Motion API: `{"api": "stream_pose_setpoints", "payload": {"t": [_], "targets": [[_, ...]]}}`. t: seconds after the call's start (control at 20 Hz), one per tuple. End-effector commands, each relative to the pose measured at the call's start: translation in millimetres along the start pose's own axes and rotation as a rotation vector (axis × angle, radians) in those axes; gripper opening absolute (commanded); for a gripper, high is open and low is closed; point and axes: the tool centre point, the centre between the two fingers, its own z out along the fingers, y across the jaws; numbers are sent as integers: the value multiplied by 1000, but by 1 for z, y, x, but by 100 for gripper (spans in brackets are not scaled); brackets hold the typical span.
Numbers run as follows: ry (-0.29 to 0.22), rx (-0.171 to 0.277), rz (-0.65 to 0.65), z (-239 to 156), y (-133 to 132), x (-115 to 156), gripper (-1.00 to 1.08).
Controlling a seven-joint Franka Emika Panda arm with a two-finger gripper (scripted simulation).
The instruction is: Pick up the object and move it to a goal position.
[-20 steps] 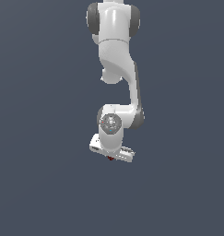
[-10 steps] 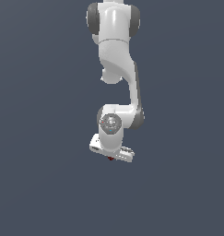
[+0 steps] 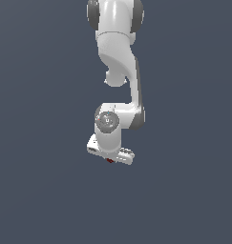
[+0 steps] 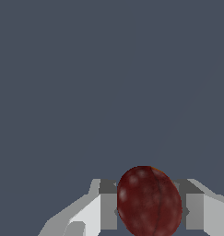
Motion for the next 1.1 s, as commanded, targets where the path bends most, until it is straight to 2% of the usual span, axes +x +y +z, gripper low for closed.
{"api": "stream_pose_setpoints", "payload": {"t": [0.0, 1.05], "targets": [[1, 0, 1, -14, 14, 1, -100], [1, 1, 1, -185, 184, 13, -100]]}}
